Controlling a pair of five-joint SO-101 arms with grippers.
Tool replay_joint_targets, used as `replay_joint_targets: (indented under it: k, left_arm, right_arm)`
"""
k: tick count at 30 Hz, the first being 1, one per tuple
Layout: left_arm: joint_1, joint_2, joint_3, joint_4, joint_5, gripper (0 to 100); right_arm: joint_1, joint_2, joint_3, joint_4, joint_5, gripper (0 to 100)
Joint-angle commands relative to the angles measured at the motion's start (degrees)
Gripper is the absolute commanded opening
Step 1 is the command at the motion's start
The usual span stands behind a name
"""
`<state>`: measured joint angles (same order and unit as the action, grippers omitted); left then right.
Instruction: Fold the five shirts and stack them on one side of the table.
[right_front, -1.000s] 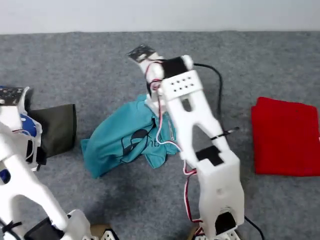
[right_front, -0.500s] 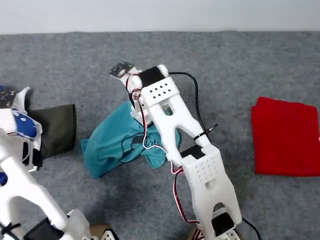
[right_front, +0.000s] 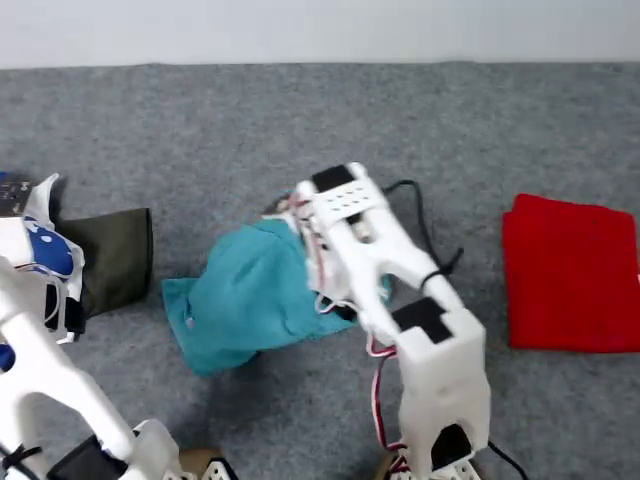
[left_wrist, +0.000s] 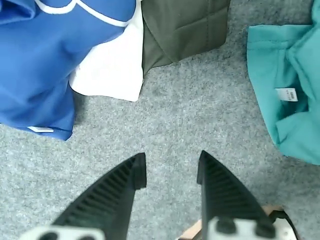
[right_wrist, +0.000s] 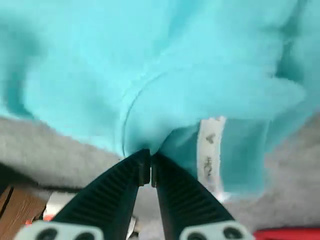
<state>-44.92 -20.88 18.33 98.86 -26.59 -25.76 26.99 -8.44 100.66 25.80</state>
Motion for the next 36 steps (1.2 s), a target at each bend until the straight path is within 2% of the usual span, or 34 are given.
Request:
replay_joint_targets:
  k: [1,7,10,15,17,22,30,36]
  left_arm:
    - [0.0,-1.8,-1.9,-0.2,0.5,18]
    - [0.1,-1.8,-1.9,-0.2,0.5,18]
    - [0.1,-1.8,-1.9,-0.6,0.5,18]
    - [0.1,-1.7,-1.9,-1.0,0.5,18]
    - [0.1,-1.7,-1.9,-1.0,0.5,18]
    - [0.1,-1.7,-1.9,-0.8,0.5,18]
    - [-0.2,-1.8,-1.9,-0.5,0.5,18]
    - [-0.2,-1.8,-1.9,-0.5,0.5,18]
  right_arm:
    - [6.1,-8.4,6.0,2.4,3.2,1.0]
    - [12.8,-17.8,13.0,2.4,6.4,0.9]
    - [12.4,-24.0,11.8,2.2,6.7,1.1]
    - [8.0,-26.7,-0.3,1.2,6.2,4.5]
    - [6.0,-24.3,-5.1,0.2,6.0,10.2]
    - [0.7,-13.9,-17.6,0.0,-2.3,20.5]
    - [-5.0,3.9,-31.4,0.3,-3.0,20.6]
    - [-3.5,13.0,-33.0,2.0,-2.7,19.2]
